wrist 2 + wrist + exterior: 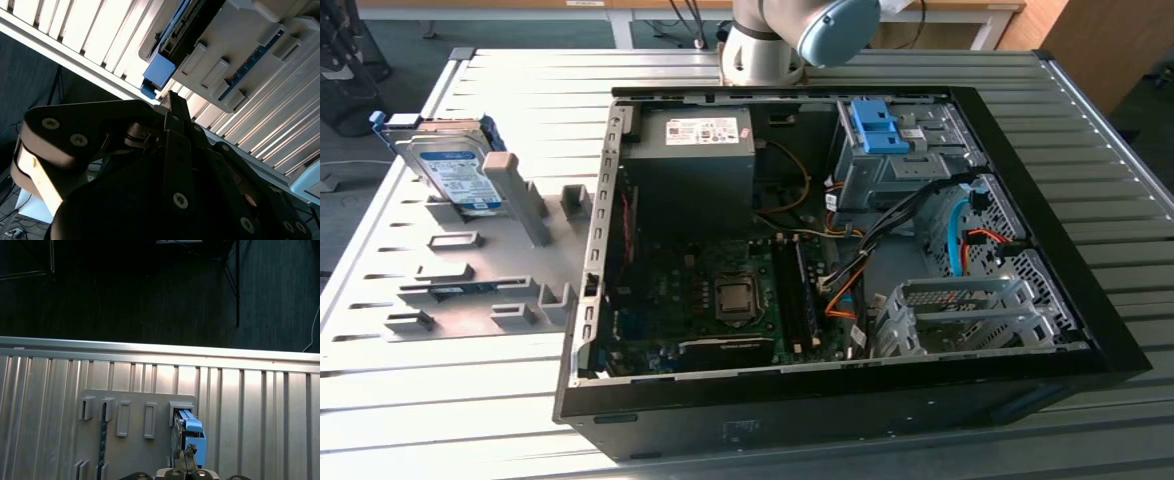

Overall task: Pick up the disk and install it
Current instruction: 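Pick up the disk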

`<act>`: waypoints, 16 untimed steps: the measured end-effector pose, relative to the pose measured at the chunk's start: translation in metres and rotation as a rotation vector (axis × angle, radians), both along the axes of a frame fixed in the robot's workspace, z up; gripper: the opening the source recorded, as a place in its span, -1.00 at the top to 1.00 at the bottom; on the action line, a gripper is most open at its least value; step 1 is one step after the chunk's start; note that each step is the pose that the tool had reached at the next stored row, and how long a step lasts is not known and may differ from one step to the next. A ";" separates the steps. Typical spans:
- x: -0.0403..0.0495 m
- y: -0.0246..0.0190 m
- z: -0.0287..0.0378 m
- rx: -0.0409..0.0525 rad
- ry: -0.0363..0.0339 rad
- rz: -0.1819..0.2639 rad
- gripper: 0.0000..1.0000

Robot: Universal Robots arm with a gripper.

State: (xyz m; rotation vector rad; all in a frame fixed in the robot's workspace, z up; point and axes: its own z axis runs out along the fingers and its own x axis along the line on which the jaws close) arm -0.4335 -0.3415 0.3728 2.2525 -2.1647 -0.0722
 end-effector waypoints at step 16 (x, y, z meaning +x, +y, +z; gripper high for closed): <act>0.0050 0.0026 -0.0085 -0.0001 0.0000 -0.037 0.79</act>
